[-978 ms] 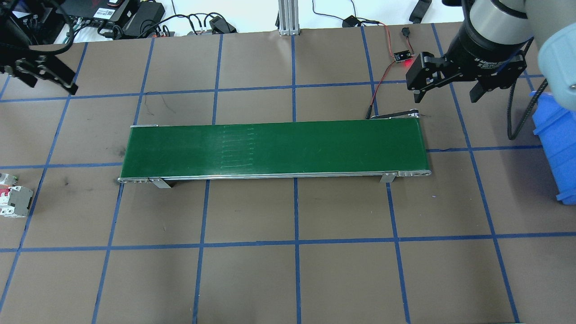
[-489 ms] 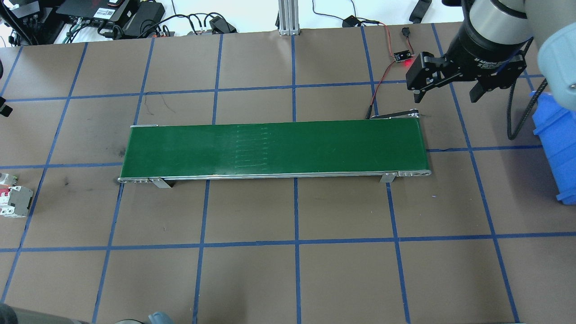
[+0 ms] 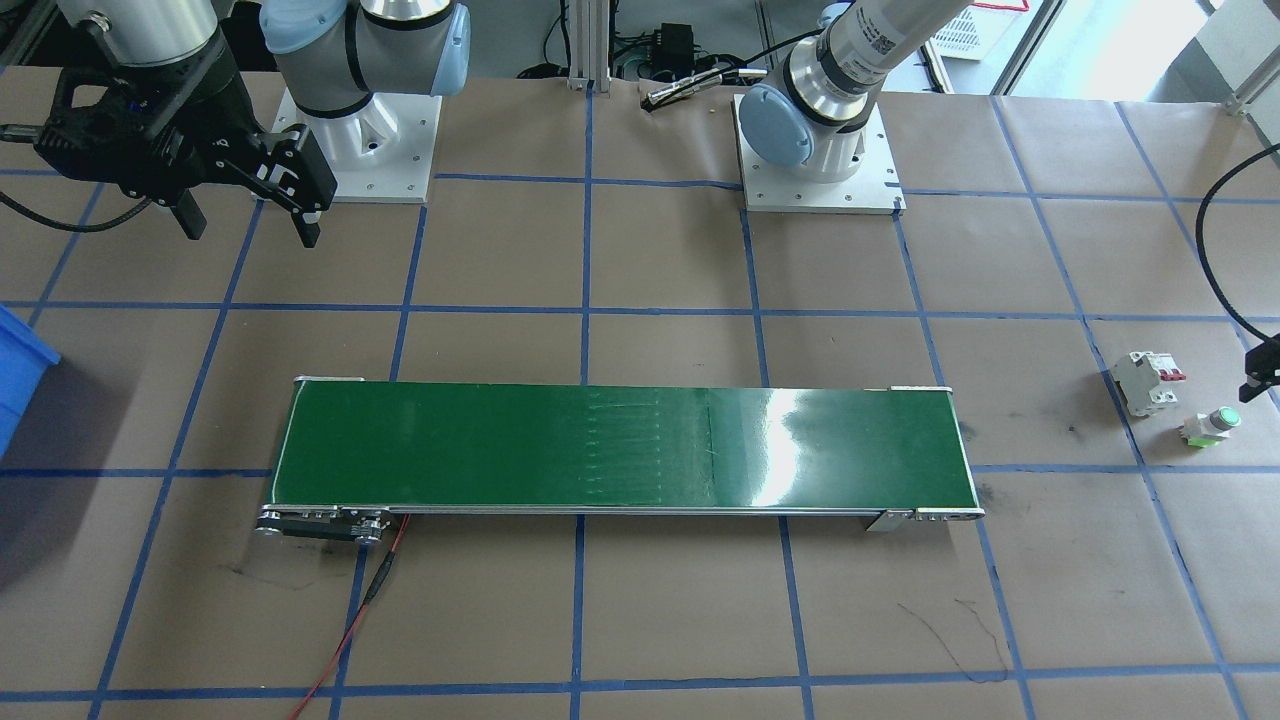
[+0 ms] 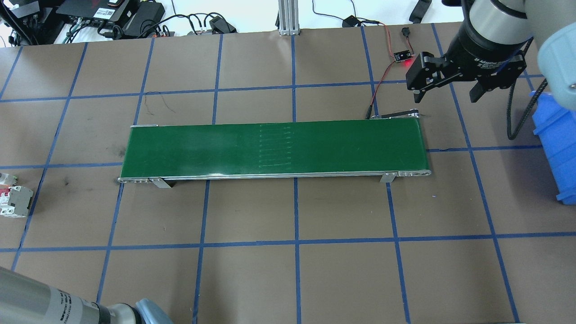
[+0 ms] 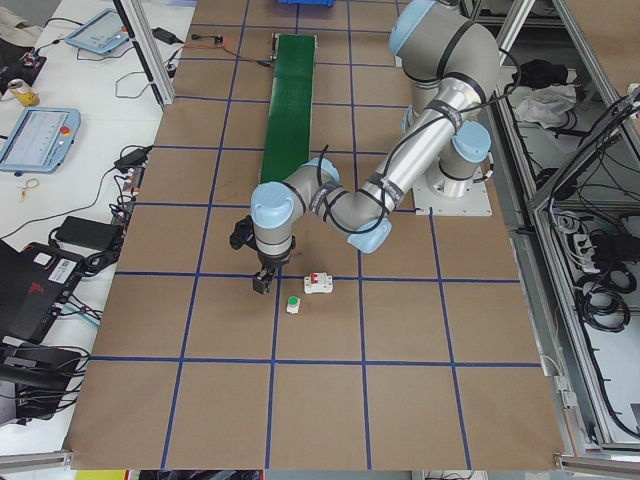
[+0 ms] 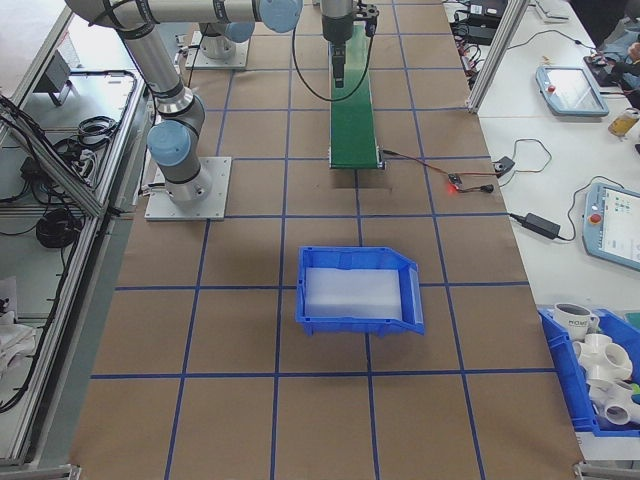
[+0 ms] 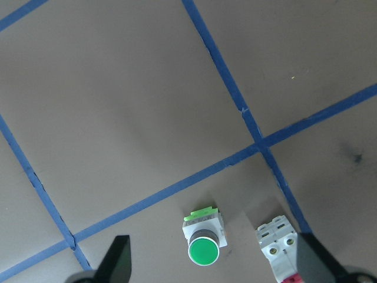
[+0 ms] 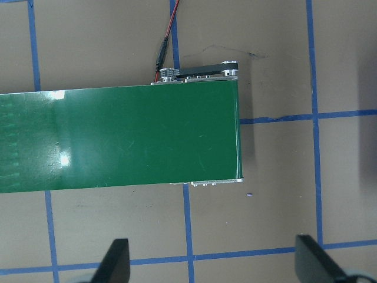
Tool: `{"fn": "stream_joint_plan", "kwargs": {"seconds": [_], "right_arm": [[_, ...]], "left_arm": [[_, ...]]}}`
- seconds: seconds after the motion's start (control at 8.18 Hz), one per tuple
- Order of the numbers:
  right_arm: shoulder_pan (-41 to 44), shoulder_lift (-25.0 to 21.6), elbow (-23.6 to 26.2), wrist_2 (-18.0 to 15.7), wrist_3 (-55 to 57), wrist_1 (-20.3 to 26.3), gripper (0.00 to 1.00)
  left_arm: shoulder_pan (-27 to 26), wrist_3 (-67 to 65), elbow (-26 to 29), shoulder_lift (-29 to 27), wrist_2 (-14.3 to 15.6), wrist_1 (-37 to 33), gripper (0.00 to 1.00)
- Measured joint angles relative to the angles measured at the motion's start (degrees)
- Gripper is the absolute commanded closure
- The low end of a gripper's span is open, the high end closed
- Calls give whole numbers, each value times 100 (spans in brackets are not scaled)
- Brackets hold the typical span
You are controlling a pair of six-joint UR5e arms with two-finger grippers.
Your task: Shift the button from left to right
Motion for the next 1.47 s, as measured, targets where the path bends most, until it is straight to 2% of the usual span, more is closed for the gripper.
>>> {"fn": "stream_joint_plan", "kwargs": {"seconds": [0.61,0.98,1.47], "right_arm": [[0,0,0,-1,0,0,0],[0,0,0,4,0,0,0],[0,0,0,4,0,0,0]], "left_arm": [[221,365,12,-781,25,274,0],[248,364,11,-972,30,487,5],[269,-471,-9,-1078,54,514,6]]}}
